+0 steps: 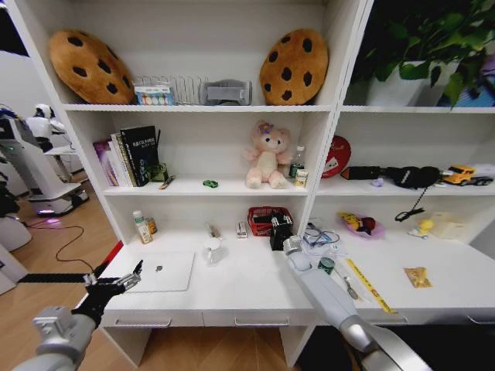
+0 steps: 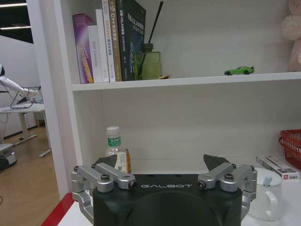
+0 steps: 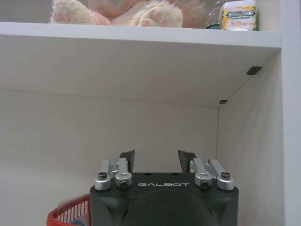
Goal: Organize the objects on the table.
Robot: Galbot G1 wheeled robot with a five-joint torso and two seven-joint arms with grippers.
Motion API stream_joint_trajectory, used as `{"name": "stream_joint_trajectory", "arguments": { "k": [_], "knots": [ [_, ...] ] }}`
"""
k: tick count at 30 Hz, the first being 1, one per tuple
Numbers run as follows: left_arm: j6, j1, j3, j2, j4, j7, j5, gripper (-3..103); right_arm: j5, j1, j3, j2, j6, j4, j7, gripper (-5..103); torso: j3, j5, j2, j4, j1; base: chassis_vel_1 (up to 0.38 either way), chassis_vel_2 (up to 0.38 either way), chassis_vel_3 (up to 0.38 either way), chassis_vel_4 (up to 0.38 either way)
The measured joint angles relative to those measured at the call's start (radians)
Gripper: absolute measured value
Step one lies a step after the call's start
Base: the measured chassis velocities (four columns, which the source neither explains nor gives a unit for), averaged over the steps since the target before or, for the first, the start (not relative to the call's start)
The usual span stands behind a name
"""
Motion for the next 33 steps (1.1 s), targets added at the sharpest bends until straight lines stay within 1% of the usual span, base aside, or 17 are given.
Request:
{"name": "stream_joint_trajectory", "arguments": {
  "k": [1, 2, 5, 6, 8, 11, 12, 13, 15, 16, 19, 20, 22, 23, 26, 29, 33],
  "knots": [
    [0.0, 0.0, 0.0, 0.0, 0.0, 0.0, 0.0, 100, 0.01, -0.017, 0.001, -0.023, -0.023, 0.043, 0.006, 57, 0.0, 0.0003, 0.0, 0.0, 0.0, 0.0, 0.0, 0.0, 0.0],
    [0.0, 0.0, 0.0, 0.0, 0.0, 0.0, 0.0, 100, 0.01, -0.017, 0.001, -0.023, -0.023, 0.043, 0.006, 57, 0.0, 0.0003, 0.0, 0.0, 0.0, 0.0, 0.0, 0.0, 0.0],
    [0.0, 0.0, 0.0, 0.0, 0.0, 0.0, 0.0, 100, 0.1, -0.102, 0.02, -0.138, -0.16, 0.273, 0.001, 73, 0.0, -0.0008, 0.0, -0.0003, 0.0, 0.0, 0.0, 0.0, 0.0],
    [0.0, 0.0, 0.0, 0.0, 0.0, 0.0, 0.0, 100, 0.1, -0.102, 0.02, -0.138, -0.16, 0.273, 0.001, 73, 0.0, -0.0008, 0.0, -0.0003, 0.0, 0.0, 0.0, 0.0, 0.0],
    [0.0, 0.0, 0.0, 0.0, 0.0, 0.0, 0.0, 100, 0.144, -0.176, 0.03, -0.198, -0.217, 0.402, 0.002, 84, 0.0, 0.0, 0.0, -0.0008, 0.0, 0.0, 0.0, 0.0, 0.0],
    [0.0, 0.0, 0.0, 0.0, 0.0, 0.0, 0.0, 100, 0.173, -0.248, 0.038, -0.236, -0.257, 0.529, 0.032, 95, 0.0, 0.0004, 0.0, -0.0005, 0.0, 0.0, 0.0, 0.0, 0.0],
    [0.0, 0.0, 0.0, 0.0, 0.0, 0.0, 0.0, 100, 0.201, -0.295, 0.044, -0.261, -0.292, 0.619, 0.067, 98, 0.0, 0.0002, 0.0, 0.0, 0.0, 0.0, 0.0, 0.0, 0.0],
    [0.0, 0.0, 0.0, 0.0, 0.0, 0.0, 0.0, 100, 0.201, -0.295, 0.044, -0.261, -0.292, 0.619, 0.067, 98, 0.0, 0.0002, 0.0, 0.0, 0.0, 0.0, 0.0, 0.0, 0.0],
    [0.0, 0.0, 0.0, 0.0, 0.0, 0.0, 0.0, 100, 0.245, -0.365, 0.069, -0.294, -0.364, 0.737, 0.117, 100, 0.0, 0.0, 0.0, 0.0003, 0.0, 0.0, 0.0, 0.0, 0.0],
    [0.0, 0.0, 0.0, 0.0, 0.0, 0.0, 0.0, 100, 0.245, -0.365, 0.069, -0.294, -0.364, 0.737, 0.117, 100, 0.0, 0.0, 0.0, 0.0003, 0.0, 0.0, 0.0, 0.0, 0.0],
    [0.0, 0.0, 0.0, 0.0, 0.0, 0.0, 0.0, 100, 0.266, -0.467, 0.124, -0.328, -0.439, 0.835, 0.182, 100, 0.0, -0.0001, 0.0, 0.0001, 0.0, 0.0, 0.0, 0.0, 0.0],
    [0.0, 0.0, 0.0, 0.0, 0.0, 0.0, 0.0, 100, 0.266, -0.467, 0.124, -0.328, -0.439, 0.835, 0.182, 100, 0.0, -0.0001, 0.0, 0.0001, 0.0, 0.0, 0.0, 0.0, 0.0],
    [0.0, 0.0, 0.0, 0.0, 0.0, 0.0, 0.0, 100, 0.31, -0.563, 0.176, -0.343, -0.498, 0.887, 0.227, 100, 0.0, 0.0002, 0.0, -0.0002, 0.0, 0.0, 0.0, 0.0, 0.0],
    [0.0, 0.0, 0.0, 0.0, 0.0, 0.0, 0.0, 100, 0.31, -0.563, 0.176, -0.343, -0.498, 0.887, 0.227, 100, 0.0, 0.0002, 0.0, -0.0002, 0.0, 0.0, 0.0, 0.0, 0.0],
    [0.0, 0.0, 0.0, 0.0, 0.0, 0.0, 0.0, 100, 0.378, -0.682, 0.231, -0.35, -0.57, 0.933, 0.278, 100, 0.0, -0.0002, 0.0, -0.0004, 0.0, 0.0, 0.0, 0.0, 0.0],
    [0.0, 0.0, 0.0, 0.0, 0.0, 0.0, 0.0, 100, 0.428, -0.712, 0.239, -0.346, -0.601, 0.934, 0.299, 100, 0.0, 0.0001, 0.0, -0.0004, 0.0, 0.0, 0.0, 0.0, 0.0],
    [0.0, 0.0, 0.0, 0.0, 0.0, 0.0, 0.0, 100, 0.431, -0.682, 0.228, -0.335, -0.606, 0.871, 0.292, 100, 0.0, 0.0005, 0.0, 0.0, 0.0, 0.0, 0.0, 0.0, 0.0]
  ]
}}
